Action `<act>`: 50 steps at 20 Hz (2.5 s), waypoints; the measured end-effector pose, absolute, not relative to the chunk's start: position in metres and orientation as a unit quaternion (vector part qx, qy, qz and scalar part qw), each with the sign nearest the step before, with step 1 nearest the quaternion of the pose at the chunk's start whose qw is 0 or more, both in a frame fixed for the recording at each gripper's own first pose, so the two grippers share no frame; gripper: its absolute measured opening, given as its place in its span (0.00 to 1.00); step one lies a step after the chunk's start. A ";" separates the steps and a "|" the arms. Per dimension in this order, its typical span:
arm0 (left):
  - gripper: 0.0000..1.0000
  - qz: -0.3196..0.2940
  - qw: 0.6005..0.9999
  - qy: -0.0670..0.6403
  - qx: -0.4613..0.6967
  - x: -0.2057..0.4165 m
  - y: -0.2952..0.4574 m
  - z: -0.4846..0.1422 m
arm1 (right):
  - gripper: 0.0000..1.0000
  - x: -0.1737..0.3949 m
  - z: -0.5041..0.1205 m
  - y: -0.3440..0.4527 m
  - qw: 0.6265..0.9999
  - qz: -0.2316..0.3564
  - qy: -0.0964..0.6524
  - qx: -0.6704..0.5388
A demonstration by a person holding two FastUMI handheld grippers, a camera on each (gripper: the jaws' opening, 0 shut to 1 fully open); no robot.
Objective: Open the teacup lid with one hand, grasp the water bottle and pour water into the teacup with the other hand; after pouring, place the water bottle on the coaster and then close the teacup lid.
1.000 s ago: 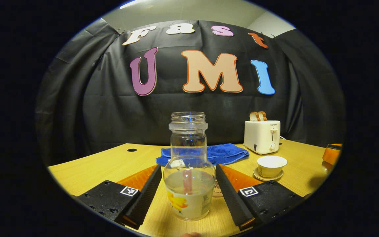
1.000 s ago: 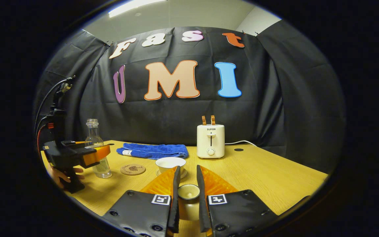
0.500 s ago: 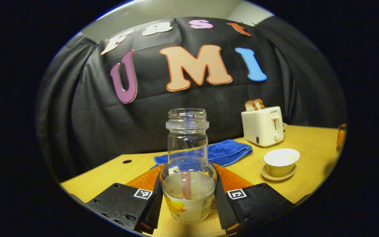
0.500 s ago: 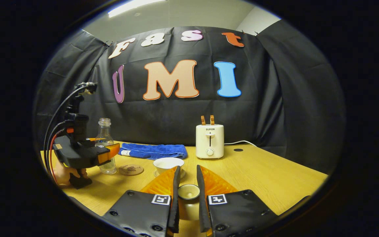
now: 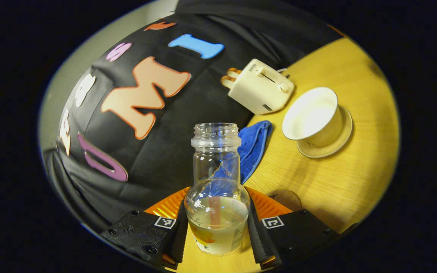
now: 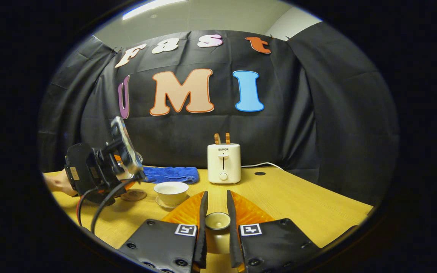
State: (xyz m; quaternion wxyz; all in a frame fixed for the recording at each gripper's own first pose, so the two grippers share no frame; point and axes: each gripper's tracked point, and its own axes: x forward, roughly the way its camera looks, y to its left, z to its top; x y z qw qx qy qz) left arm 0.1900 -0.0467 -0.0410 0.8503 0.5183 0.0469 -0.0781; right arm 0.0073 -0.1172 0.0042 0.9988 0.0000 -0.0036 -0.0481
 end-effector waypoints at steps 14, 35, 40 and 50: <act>0.67 -0.124 0.651 0.048 0.747 0.195 -0.078 -0.037 | 0.28 0.008 0.004 -0.116 0.999 -0.038 -0.003 0.000; 0.67 -0.129 0.523 0.032 0.842 0.191 -0.090 -0.018 | 0.27 0.008 0.004 -0.113 1.000 -0.030 -0.002 0.000; 0.67 -0.135 0.485 0.030 0.864 0.190 -0.097 -0.008 | 0.28 0.007 0.004 -0.112 1.000 -0.027 -0.002 0.001; 0.67 -0.137 0.450 0.020 0.882 0.193 -0.108 0.004 | 0.28 0.007 0.004 -0.112 1.000 -0.025 -0.001 0.001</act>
